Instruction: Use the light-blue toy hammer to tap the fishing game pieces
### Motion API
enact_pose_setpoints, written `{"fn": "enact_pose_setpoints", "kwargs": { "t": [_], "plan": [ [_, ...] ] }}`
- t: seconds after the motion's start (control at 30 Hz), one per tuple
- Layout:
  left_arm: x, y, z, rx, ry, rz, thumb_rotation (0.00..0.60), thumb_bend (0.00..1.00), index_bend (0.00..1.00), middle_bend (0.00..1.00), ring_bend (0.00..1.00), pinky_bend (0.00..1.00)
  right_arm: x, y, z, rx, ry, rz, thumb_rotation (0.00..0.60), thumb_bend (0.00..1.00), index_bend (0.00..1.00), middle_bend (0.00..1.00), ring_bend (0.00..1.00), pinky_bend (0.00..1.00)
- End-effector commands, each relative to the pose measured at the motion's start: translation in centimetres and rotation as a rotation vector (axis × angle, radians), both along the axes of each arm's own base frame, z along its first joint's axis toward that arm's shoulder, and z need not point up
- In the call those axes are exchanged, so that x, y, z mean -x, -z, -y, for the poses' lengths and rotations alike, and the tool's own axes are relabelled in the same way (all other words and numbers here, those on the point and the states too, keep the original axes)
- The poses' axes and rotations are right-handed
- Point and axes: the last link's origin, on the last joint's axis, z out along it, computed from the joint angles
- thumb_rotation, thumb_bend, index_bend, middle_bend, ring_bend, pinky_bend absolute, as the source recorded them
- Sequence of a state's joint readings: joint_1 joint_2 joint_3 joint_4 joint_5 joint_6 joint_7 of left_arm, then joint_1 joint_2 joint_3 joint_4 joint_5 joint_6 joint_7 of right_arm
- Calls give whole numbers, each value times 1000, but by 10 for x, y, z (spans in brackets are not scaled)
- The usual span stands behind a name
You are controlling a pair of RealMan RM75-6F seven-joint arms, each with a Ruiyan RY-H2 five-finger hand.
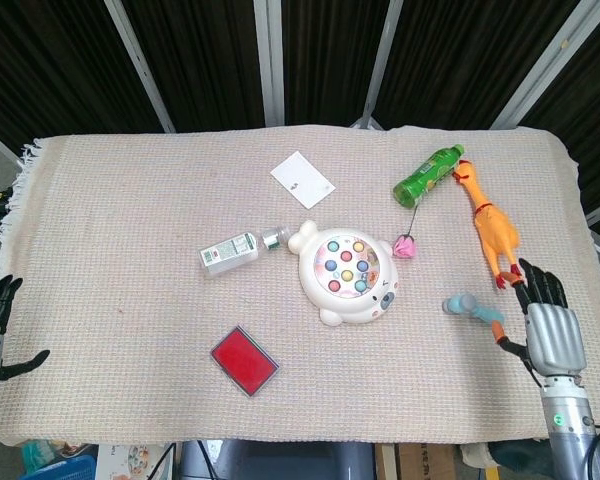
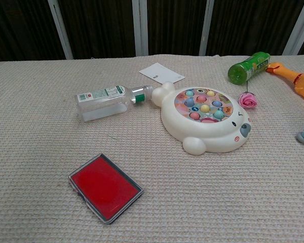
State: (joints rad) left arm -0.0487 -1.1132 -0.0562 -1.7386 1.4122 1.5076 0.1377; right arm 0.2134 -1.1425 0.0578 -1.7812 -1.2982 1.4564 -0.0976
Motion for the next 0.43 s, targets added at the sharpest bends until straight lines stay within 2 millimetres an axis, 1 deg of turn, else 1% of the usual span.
{"fn": "enact_pose_setpoints", "kwargs": {
  "t": [0.03,0.17,0.43],
  "plan": [
    [1,-1,3,9,-3,4,600,0,0,0,0,0,28,5,-25,-40,-10,-4,600,353,167,3,0,0],
    [1,-1,3,20,2,6,600,0,0,0,0,0,31,0,-27,-41,-27,-8,600,353,166,2,0,0],
    [1,-2,4,39,14,10,600,0,0,0,0,0,28,1,-28,-41,-57,-6,600,353,166,2,0,0]
  ]
}}
